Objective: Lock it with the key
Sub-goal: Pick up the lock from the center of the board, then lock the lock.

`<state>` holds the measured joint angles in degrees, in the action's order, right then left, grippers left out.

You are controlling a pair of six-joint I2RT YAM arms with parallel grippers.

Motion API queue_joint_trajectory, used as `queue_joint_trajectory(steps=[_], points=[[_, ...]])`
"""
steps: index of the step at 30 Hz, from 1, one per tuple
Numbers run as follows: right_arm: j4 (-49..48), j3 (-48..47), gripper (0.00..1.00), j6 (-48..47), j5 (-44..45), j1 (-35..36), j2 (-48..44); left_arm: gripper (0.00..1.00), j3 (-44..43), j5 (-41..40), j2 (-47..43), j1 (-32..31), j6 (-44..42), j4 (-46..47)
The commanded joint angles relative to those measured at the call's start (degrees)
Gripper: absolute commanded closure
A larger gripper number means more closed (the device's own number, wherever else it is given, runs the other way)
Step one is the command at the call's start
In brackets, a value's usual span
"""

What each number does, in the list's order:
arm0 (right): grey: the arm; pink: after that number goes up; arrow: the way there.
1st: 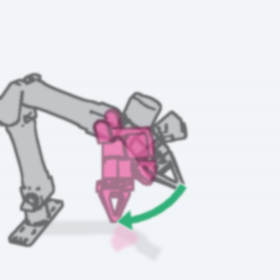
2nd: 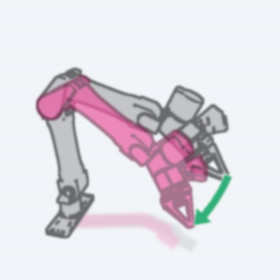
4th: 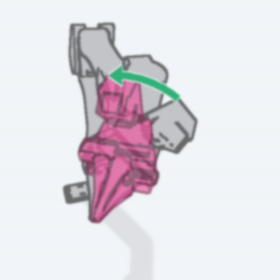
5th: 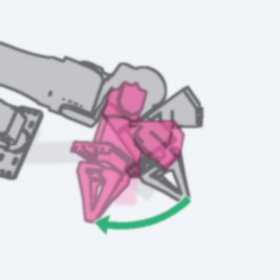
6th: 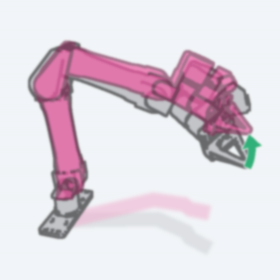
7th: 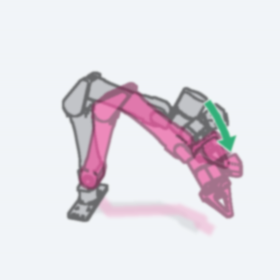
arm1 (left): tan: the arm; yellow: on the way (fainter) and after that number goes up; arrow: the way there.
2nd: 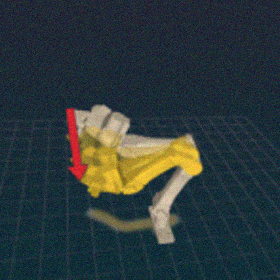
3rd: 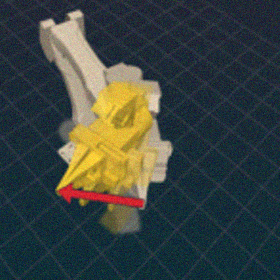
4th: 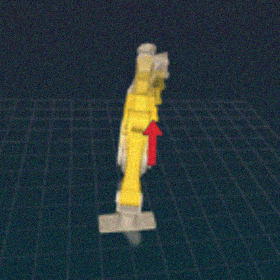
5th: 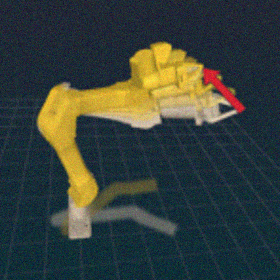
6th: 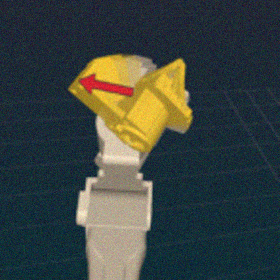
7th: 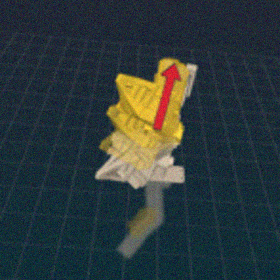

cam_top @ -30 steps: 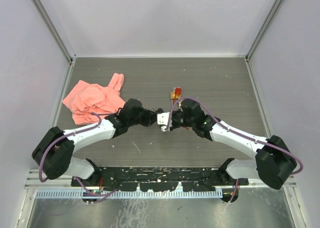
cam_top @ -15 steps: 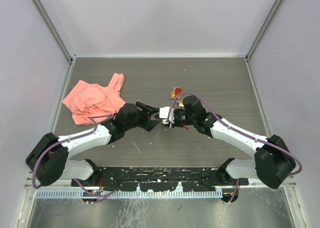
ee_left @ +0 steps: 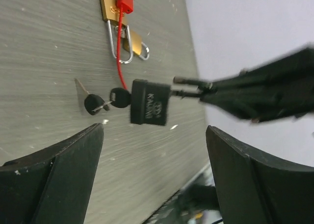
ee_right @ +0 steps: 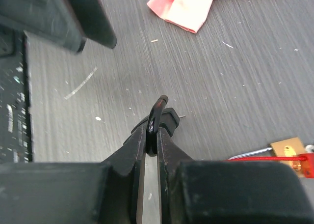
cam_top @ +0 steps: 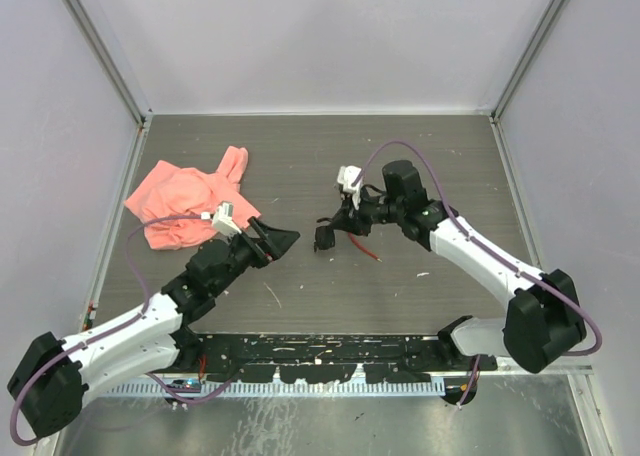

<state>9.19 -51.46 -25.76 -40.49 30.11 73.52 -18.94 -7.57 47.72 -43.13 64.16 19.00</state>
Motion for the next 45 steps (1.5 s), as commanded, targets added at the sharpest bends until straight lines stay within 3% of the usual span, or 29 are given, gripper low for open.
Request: queue_joint_trajectory(steps=[1,7,9,13,17,25,29,34,40,45], points=[[-8.5,-4.6,0.99,14.5,-9.9,-4.8,1.1,0.13,1.3,5.8,-1.4,-0.9,-28.4,12.2],[-12.5,-3.9,0.99,24.3,-14.4,-8.1,2.2,0.13,5.0,1.2,-0.4,-11.6,-58.4,23.9],[-13.9,-3.7,0.99,27.0,-15.6,-8.4,2.8,0.08,5.5,0.4,1.5,-15.2,-71.1,26.9],[-16.2,-3.3,0.99,30.7,-17.0,-8.4,4.0,0.04,4.3,-1.7,7.2,-18.7,-83.6,29.0],[-17.0,-3.1,0.99,32.1,-17.3,-8.4,4.5,0.04,2.4,-6.1,15.5,-19.6,-87.1,35.2],[-21.3,-1.6,0.99,37.6,-15.5,-8.5,5.4,0.03,-6.3,-26.2,42.2,-24.9,-98.6,57.4],[-22.4,-1.1,0.99,39.4,-14.3,-8.4,6.5,0.01,-14.3,-37.6,54.6,-26.1,-105.3,63.0],[-22.9,-0.9,0.99,40.5,-14.4,-8.5,7.3,0.01,-20.6,-43.9,59.8,-26.3,-107.3,63.0],[-22.5,-1.5,0.99,40.8,-15.1,-8.5,8.5,0.22,-20.2,-45.5,59.4,-26.3,-105.4,63.0],[-21.9,-2.1,0.99,40.8,-15.0,-8.6,8.3,0.27,-16.4,-43.8,57.3,-26.3,-102.2,63.0]])
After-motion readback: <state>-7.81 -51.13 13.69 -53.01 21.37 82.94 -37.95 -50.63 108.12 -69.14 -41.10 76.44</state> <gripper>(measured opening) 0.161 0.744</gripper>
